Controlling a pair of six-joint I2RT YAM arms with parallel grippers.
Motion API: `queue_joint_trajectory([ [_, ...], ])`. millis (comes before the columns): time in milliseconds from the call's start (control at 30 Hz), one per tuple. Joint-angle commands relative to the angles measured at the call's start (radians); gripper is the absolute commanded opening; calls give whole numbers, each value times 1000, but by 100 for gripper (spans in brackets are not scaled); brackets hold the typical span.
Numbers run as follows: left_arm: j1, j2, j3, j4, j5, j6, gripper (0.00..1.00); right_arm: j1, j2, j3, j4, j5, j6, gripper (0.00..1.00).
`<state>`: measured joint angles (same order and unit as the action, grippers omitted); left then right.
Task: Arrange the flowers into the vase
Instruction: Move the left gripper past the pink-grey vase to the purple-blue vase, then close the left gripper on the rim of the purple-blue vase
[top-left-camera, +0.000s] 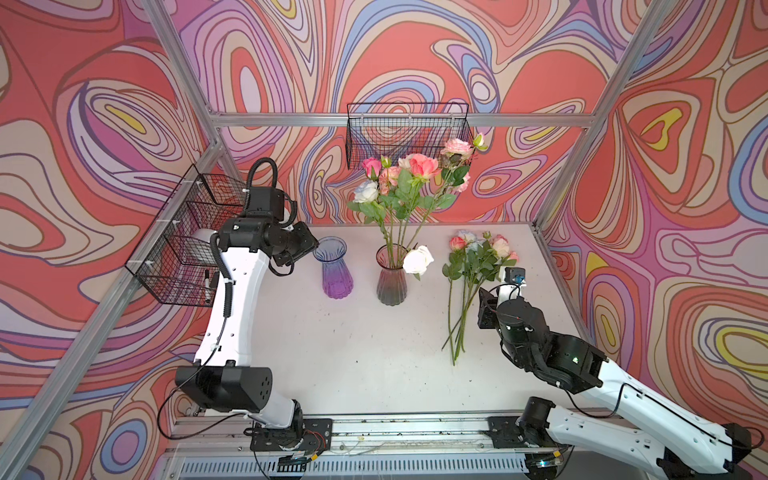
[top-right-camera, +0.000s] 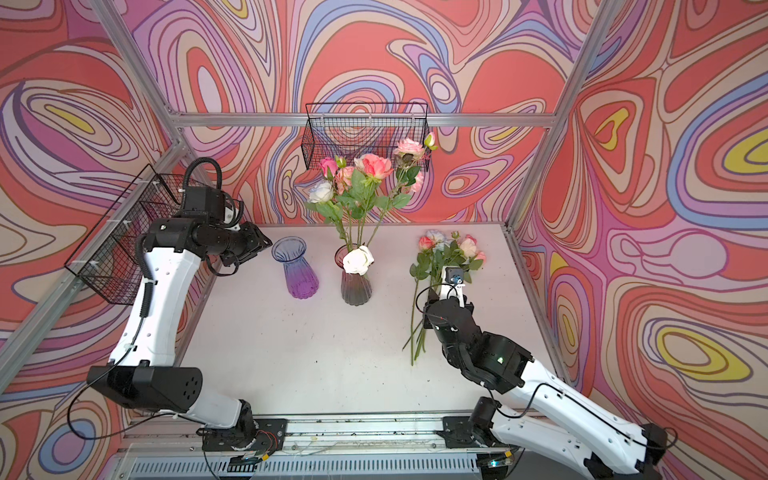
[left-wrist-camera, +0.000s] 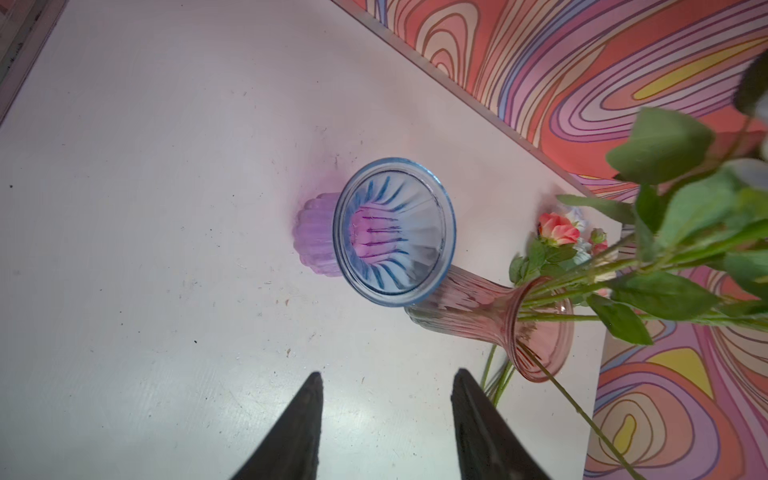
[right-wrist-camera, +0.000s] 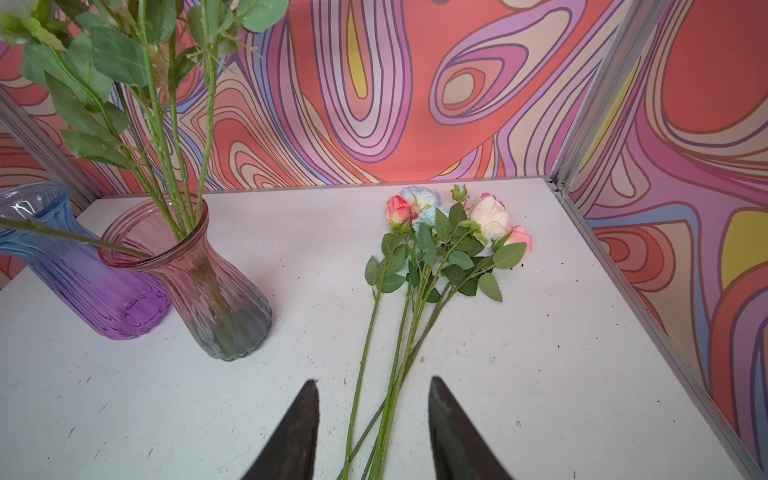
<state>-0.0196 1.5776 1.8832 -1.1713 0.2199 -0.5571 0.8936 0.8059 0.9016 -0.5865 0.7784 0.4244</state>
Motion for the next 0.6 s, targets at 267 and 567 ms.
queue_joint_trajectory([
  [267,14,207,63,-26,-81,116,44,5,-35,14,-44,23,13,45],
  [567,15,302,80,21,-32,154,30,4,-34,27,-86,43,29,45],
])
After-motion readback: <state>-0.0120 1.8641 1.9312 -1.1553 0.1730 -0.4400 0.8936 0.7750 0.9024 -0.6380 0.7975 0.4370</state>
